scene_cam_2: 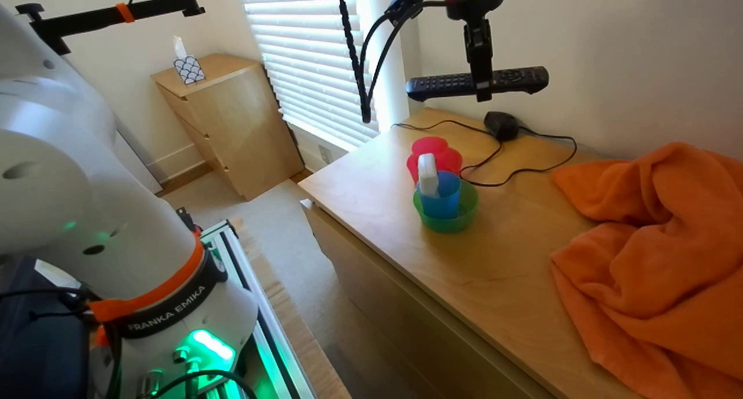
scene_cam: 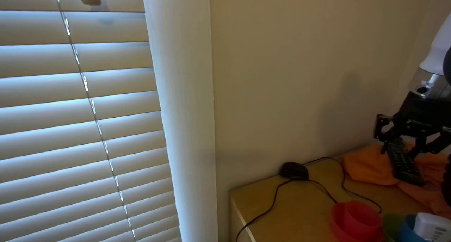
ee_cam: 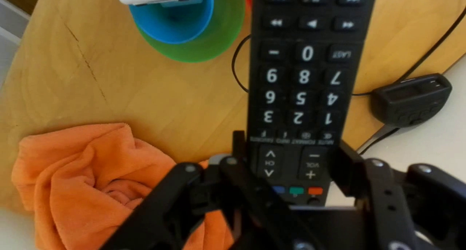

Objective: Put the black remote on the orange cloth

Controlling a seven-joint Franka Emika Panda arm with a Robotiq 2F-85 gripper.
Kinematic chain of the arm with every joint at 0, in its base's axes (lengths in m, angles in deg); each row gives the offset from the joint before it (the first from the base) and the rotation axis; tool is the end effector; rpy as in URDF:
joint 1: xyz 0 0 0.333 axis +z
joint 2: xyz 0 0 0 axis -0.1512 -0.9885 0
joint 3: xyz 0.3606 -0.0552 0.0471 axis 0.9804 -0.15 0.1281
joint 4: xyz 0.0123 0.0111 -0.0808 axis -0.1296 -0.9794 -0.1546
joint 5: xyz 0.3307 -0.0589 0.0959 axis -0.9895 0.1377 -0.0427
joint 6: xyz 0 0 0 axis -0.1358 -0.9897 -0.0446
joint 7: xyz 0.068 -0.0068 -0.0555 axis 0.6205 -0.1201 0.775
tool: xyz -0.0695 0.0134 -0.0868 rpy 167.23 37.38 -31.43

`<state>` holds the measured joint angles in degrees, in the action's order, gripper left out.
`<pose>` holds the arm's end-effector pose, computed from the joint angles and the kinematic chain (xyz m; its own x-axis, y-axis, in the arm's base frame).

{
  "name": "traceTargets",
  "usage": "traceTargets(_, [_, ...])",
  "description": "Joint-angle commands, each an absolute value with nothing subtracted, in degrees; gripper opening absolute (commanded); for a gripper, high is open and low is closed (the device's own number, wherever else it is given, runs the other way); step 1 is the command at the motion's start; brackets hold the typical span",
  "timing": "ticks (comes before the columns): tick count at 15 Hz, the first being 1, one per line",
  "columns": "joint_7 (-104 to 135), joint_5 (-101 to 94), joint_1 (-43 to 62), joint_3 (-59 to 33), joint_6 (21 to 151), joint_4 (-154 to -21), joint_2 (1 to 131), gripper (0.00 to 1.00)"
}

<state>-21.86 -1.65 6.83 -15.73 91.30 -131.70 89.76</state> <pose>0.4516 -0.0705 0.4606 0.6632 -0.7307 0.1621 -0.7290 -0.6797 -0.0810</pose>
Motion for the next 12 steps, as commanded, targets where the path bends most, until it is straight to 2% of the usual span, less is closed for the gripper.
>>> traceTargets(1, [-27.4,-1.2,4.5,-13.2,90.5,-130.1,88.3,0.3])
traceTargets(5, [-36.7,-2.4,2.4,-14.5,91.2,-125.4,83.2,0.3])
traceTargets(12, [-51.7,-1.0,-0.5,-19.7,96.0,-128.9,78.2,0.3])
